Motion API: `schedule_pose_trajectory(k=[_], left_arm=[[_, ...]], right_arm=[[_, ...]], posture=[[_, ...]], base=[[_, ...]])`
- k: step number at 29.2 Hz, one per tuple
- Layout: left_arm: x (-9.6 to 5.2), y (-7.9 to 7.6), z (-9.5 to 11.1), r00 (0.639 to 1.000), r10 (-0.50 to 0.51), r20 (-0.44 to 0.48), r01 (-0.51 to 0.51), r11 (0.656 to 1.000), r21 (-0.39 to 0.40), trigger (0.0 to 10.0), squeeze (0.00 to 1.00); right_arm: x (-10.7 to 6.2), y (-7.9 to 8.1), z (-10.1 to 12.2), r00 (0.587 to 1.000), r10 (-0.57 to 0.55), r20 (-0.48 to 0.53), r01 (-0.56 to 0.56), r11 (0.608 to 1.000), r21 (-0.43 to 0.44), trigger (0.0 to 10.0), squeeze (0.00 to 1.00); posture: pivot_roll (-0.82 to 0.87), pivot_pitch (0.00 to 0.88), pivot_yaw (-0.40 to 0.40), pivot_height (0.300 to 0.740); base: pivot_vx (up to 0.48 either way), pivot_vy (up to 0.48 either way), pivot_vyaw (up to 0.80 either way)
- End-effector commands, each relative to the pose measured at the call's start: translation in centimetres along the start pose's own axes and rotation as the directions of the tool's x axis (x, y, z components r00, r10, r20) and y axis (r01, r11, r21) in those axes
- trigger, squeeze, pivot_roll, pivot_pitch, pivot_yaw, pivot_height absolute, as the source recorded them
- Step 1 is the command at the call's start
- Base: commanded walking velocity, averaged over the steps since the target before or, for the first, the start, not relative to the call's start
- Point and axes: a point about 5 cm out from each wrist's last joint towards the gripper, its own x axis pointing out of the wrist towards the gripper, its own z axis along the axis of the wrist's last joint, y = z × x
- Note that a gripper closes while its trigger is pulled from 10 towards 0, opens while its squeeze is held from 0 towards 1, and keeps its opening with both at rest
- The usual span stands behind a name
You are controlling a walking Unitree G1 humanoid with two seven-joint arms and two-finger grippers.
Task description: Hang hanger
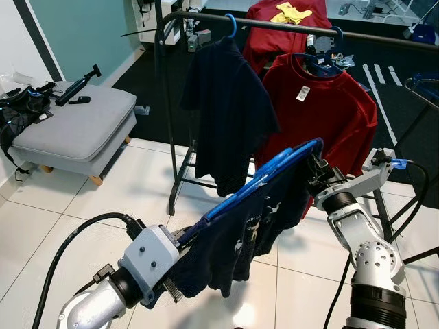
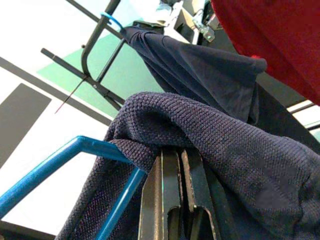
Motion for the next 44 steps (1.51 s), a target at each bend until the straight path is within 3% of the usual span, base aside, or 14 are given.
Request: schedule_pose_trajectory(k=[1,5,9,11,12,14,15,19,28,34,39,42,43,44], left_arm=[[-0.3,-0.2,-0.8,0.999,-0.023,-0.037,0.023,1.000,0.008,10.0,0.00],[-0.4,0.3,-1.3,0.998,-0.001,-0.061,0.004,0.999,0.050,10.0,0.00],[-0.6,2.5,-2.1,0.985,0.133,-0.108,-0.113,0.979,0.172,10.0,0.00],[-0.6,2.5,-2.1,0.985,0.133,-0.108,-0.113,0.979,0.172,10.0,0.00],[-0.8,3.4,-2.2,0.979,0.169,-0.110,-0.144,0.967,0.209,10.0,0.00],[-0.8,3.4,-2.2,0.979,0.169,-0.110,-0.144,0.967,0.209,10.0,0.00],[-1.0,4.2,-2.3,0.979,0.171,-0.112,-0.136,0.953,0.271,10.0,0.00],[-1.1,5.0,-2.2,0.983,0.142,-0.112,-0.093,0.926,0.365,10.0,0.00],[-0.1,3.5,-1.9,0.990,0.113,-0.084,-0.078,0.937,0.339,10.0,0.00],[1.3,2.7,-2.2,0.987,0.143,-0.067,-0.122,0.959,0.255,10.0,0.00],[2.0,2.6,-2.4,0.986,0.149,-0.071,-0.129,0.964,0.232,10.0,0.00],[2.2,2.9,-2.9,0.985,0.144,-0.096,-0.118,0.965,0.234,10.0,0.00],[2.2,2.9,-2.9,0.985,0.144,-0.096,-0.118,0.965,0.234,10.0,0.00],[2.0,3.5,-3.2,0.985,0.130,-0.114,-0.098,0.962,0.254,10.0,0.00]], right_arm=[[-0.1,0.1,0.8,0.999,0.002,0.034,-0.002,1.000,-0.003,0.0,0.00],[-0.1,0.2,0.7,1.000,0.007,0.030,-0.007,1.000,0.000,0.0,0.00],[-0.3,0.5,0.2,1.000,0.029,-0.003,-0.029,1.000,0.002,0.0,0.00],[-0.3,0.5,0.2,1.000,0.029,-0.003,-0.029,1.000,0.002,0.0,0.00],[-0.4,0.6,0.1,0.999,0.037,-0.021,-0.037,0.999,-0.003,0.0,0.00],[-0.4,0.6,0.1,0.999,0.037,-0.021,-0.037,0.999,-0.003,0.0,0.00],[-0.5,0.6,-0.1,0.998,0.043,-0.037,-0.043,0.999,-0.005,0.0,0.00],[-0.5,0.6,-0.3,0.997,0.049,-0.053,-0.050,0.999,-0.005,0.0,0.00],[-0.3,0.9,-0.7,0.996,0.063,-0.064,-0.063,0.998,-0.001,0.0,0.00],[0.3,2.6,-2.2,0.987,0.127,-0.101,-0.124,0.992,0.035,0.0,0.00],[0.3,4.4,-3.6,0.970,0.199,-0.143,-0.191,0.979,0.066,0.0,0.00],[-0.4,6.4,-4.9,0.927,0.308,-0.213,-0.297,0.951,0.082,0.0,0.00],[-0.4,6.4,-4.9,0.927,0.308,-0.213,-0.297,0.951,0.082,0.0,0.00],[-1.3,7.3,-5.7,0.881,0.376,-0.287,-0.372,0.926,0.071,0.0,0.00]], posture=[[0.04,0.173,-0.012,0.740],[0.04,0.174,-0.009,0.740],[0.04,0.173,-0.008,0.740],[0.04,0.173,-0.008,0.740],[0.03,0.173,-0.008,0.740],[0.03,0.173,-0.008,0.740],[0.03,0.173,-0.008,0.740],[0.03,0.168,-0.007,0.740],[0.03,0.163,-0.010,0.740],[0.03,0.158,-0.010,0.740],[0.03,0.156,-0.008,0.740],[0.02,0.158,-0.003,0.740],[0.02,0.158,-0.003,0.740],[0.02,0.159,-0.003,0.740]], base=[[0.000,0.000,0.00],[0.000,0.000,0.00],[0.000,0.000,0.00],[0.000,0.000,0.00],[0.000,0.000,0.00],[0.000,0.000,0.00],[0.000,0.000,0.00],[0.000,0.000,0.00],[0.000,0.000,0.00],[0.000,0.000,0.00],[0.000,0.000,0.00],[0.000,0.000,0.00],[0.000,0.000,0.00],[0.000,0.000,0.00]])
